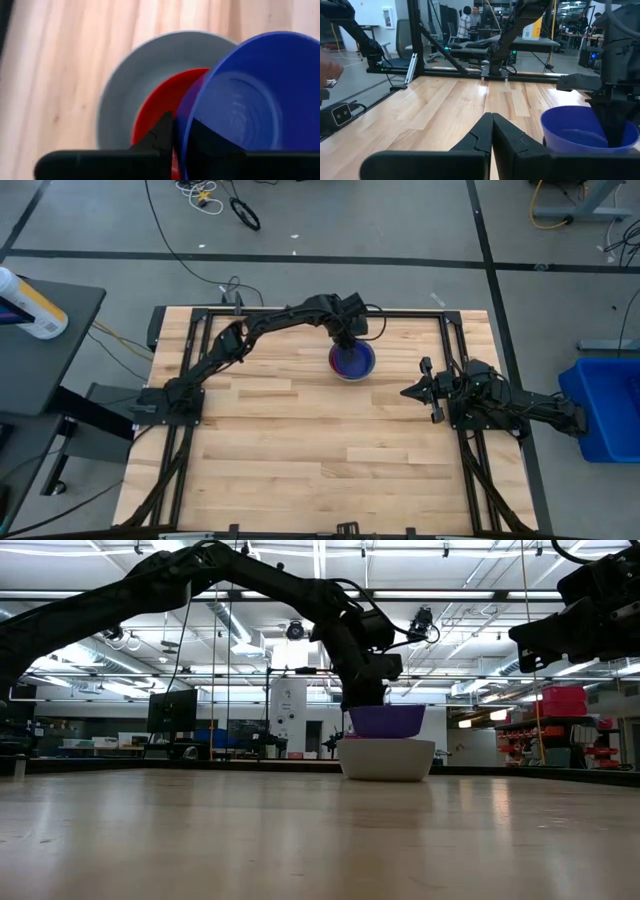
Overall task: Nest bowls inside each other
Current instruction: Stack the dark blue bowl on the red bowl, then return to Home Position
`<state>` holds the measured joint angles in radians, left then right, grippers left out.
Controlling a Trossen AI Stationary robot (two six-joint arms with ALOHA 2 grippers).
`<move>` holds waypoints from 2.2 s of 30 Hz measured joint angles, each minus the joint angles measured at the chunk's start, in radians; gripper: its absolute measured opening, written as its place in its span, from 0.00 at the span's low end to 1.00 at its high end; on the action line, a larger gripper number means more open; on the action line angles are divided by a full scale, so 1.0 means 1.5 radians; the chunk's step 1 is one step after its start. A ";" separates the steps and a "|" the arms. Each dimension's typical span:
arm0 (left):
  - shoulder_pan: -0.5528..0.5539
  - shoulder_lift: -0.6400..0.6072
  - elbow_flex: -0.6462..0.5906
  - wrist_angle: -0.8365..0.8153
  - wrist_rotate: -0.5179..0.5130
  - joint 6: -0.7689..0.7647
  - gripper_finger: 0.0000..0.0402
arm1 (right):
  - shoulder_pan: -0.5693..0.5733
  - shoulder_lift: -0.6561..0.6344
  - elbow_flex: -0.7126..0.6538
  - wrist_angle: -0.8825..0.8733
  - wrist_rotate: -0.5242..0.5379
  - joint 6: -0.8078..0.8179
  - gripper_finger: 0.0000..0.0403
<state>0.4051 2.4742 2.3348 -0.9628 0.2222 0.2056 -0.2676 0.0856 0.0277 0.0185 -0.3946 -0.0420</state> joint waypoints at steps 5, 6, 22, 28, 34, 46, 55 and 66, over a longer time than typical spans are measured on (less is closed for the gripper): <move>0.010 0.000 0.000 0.000 -0.024 -0.012 0.07 | 0.000 0.000 0.000 0.000 0.000 0.000 0.03; 0.011 0.000 0.000 0.000 -0.019 -0.012 0.05 | 0.000 0.000 0.000 0.000 0.000 0.000 0.03; 0.012 0.000 0.000 -0.012 -0.018 -0.011 0.13 | 0.000 0.000 0.000 0.000 0.000 0.000 0.03; 0.012 0.000 0.000 -0.011 -0.039 -0.008 0.24 | 0.000 0.000 0.000 0.000 0.000 0.000 0.03; 0.011 0.000 0.000 -0.009 -0.051 0.009 0.45 | 0.000 0.000 0.000 0.000 0.000 0.000 0.03; 0.014 -0.069 -0.002 -0.021 -0.035 0.059 0.72 | 0.000 0.000 0.000 0.000 0.000 0.000 0.03; 0.006 -0.204 -0.001 -0.042 0.053 0.060 0.69 | 0.000 0.000 0.000 0.000 0.000 0.000 0.03; -0.042 -0.319 -0.001 -0.131 0.009 0.053 0.70 | 0.000 0.000 0.000 0.000 0.000 0.000 0.03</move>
<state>0.3417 1.9953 2.3341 -1.1599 0.2359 0.2856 -0.2676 0.0856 0.0277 0.0189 -0.3946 -0.0421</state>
